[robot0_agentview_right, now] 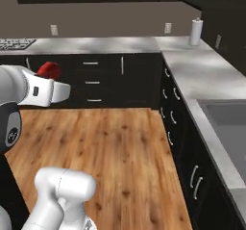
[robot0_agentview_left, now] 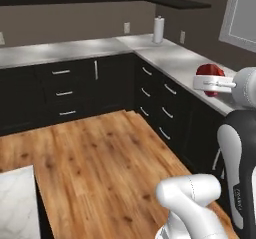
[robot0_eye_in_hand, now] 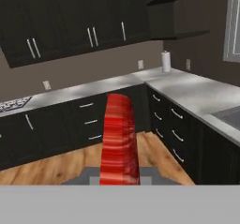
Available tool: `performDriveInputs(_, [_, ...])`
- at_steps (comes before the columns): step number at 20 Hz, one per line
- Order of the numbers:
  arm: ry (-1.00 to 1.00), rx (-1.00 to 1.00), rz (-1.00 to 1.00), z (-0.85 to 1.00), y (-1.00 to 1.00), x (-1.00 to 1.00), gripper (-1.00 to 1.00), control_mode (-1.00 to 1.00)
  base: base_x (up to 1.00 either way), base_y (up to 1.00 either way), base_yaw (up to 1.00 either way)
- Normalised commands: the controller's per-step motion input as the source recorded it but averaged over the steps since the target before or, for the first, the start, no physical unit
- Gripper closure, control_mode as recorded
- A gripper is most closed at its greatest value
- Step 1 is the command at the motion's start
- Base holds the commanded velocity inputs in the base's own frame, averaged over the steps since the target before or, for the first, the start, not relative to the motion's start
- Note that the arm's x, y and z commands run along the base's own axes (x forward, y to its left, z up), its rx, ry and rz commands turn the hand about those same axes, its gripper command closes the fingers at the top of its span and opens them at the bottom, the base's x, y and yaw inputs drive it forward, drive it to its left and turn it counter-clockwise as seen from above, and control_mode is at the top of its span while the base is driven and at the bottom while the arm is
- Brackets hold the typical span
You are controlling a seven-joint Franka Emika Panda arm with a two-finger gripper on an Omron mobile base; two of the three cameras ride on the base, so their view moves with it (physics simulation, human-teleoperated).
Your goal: Transport the steak from the fridge to the microwave and turn on the microwave.
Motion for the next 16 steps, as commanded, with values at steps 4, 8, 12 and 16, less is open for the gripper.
performDriveInputs(4, [0.0,0.0,0.0,0.0,0.0,0.0,1.0,1.0,0.77,0.08,0.23])
performDriveInputs(8, [0.0,0.0,0.0,0.0,0.0,0.0,1.0,1.0,0.77,0.06,0.25])
performDriveInputs(12, [0.0,0.0,0.0,0.0,0.0,0.0,1.0,1.0,0.78,0.05,0.25])
performDriveInputs(16, [0.0,0.0,0.0,0.0,0.0,0.0,1.0,1.0,0.76,0.05,0.27])
